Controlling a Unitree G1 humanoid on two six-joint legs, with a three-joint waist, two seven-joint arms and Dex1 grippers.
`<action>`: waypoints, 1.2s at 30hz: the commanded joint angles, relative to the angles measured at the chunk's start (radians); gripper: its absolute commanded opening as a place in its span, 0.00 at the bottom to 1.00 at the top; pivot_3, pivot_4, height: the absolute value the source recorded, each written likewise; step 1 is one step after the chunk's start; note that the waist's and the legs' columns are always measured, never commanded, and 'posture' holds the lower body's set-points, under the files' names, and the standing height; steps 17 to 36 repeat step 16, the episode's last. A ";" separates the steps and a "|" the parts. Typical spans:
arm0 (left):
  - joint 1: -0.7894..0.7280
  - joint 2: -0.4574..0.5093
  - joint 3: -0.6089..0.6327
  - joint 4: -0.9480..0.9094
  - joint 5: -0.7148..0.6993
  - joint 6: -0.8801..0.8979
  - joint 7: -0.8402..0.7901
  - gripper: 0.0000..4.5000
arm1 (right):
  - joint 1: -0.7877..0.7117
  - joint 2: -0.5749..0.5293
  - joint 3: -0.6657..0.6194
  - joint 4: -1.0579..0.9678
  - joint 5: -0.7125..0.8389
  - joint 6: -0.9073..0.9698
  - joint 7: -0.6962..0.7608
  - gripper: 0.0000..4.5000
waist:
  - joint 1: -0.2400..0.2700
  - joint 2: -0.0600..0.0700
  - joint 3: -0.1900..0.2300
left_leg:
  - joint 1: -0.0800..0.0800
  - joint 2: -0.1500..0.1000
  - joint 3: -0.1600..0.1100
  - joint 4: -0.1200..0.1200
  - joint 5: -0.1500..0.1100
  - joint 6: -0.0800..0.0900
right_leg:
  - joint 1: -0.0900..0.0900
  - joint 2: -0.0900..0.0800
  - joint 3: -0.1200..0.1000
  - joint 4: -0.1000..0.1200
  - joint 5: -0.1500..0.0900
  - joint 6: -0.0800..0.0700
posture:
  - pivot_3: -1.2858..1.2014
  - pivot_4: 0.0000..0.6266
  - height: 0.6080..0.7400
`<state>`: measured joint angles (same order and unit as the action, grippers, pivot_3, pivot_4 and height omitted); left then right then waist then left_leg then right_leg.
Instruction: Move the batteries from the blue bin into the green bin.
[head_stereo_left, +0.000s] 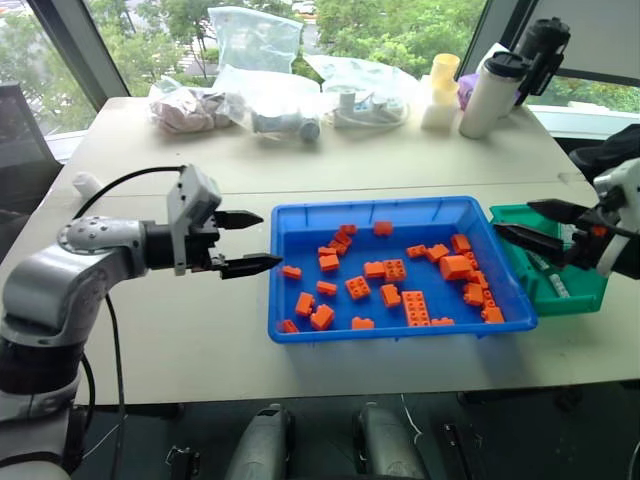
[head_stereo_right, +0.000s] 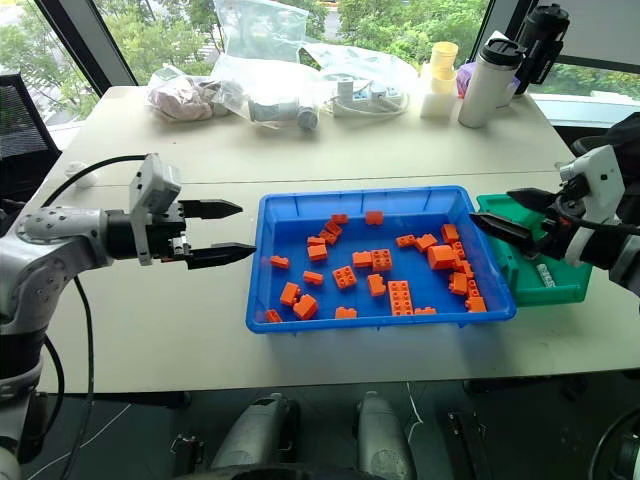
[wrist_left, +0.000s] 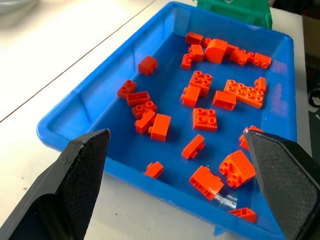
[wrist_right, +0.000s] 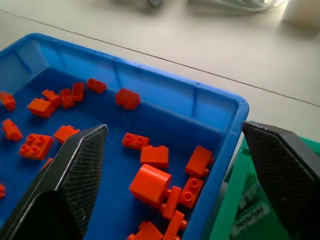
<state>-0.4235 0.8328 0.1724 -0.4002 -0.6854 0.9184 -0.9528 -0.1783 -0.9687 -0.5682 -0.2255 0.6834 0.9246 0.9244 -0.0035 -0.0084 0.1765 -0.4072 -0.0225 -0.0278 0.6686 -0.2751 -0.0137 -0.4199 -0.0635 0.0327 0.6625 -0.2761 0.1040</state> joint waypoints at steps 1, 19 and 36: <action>0.062 0.009 0.120 -0.074 -0.079 0.062 0.063 1.00 | 0.066 -0.033 -0.092 -0.078 0.076 0.038 0.053 0.98 | -0.002 0.000 0.000 | 0.001 0.000 0.000 0.000 0.000 0.000 | 0.000 0.000 0.000 0.000 0.000 0.000 | 0.52 0.24 1.00; 0.239 -0.013 0.202 -0.116 -0.152 0.074 0.213 1.00 | 0.106 -0.018 0.021 -0.044 0.052 -0.063 0.071 0.98 | -0.005 0.000 0.000 | 0.002 0.001 0.000 -0.001 0.000 0.000 | 0.001 0.001 0.000 0.000 0.000 0.000 | 0.52 0.24 1.00; 0.239 -0.013 0.202 -0.116 -0.152 0.074 0.213 1.00 | 0.106 -0.018 0.021 -0.044 0.052 -0.063 0.071 0.98 | -0.005 0.000 0.000 | 0.002 0.001 0.000 -0.001 0.000 0.000 | 0.001 0.001 0.000 0.000 0.000 0.000 | 0.52 0.24 1.00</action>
